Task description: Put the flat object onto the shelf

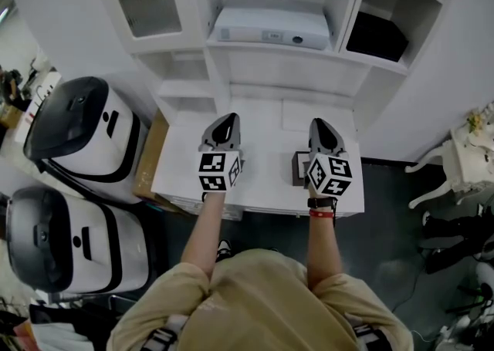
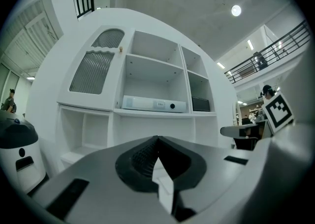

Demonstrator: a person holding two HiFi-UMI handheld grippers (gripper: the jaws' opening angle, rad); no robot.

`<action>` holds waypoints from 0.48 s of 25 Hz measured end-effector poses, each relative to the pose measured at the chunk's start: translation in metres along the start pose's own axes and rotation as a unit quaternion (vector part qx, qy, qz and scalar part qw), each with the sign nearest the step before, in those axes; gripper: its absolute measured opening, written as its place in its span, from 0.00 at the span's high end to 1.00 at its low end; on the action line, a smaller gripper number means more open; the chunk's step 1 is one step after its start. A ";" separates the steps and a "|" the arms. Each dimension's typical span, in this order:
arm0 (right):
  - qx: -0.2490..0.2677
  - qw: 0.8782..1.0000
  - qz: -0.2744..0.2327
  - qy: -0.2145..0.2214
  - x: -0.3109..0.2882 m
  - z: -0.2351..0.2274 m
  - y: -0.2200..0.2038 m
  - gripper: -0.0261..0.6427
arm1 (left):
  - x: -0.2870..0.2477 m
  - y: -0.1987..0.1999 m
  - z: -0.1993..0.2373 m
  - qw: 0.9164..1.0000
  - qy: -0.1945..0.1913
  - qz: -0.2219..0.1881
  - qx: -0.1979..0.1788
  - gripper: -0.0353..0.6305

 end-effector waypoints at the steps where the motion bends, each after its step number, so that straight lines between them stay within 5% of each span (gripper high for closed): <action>1: 0.001 1.000 -0.002 0.000 0.001 0.000 0.001 0.90 | 0.000 0.000 0.000 1.000 -0.001 0.000 -0.002 0.92; 12: 0.006 1.000 -0.003 0.005 0.004 0.011 -0.003 0.90 | -0.001 -0.007 0.002 1.000 -0.015 0.003 0.014 0.92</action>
Point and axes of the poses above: the fingertips, and each gripper's own axes: x backward along the fingers, z to its left, y out of its top, the point moved 6 cm from there along x, backward along the fingers, and after that the axes turned 3 degrees about x, right-handed, at the moved point
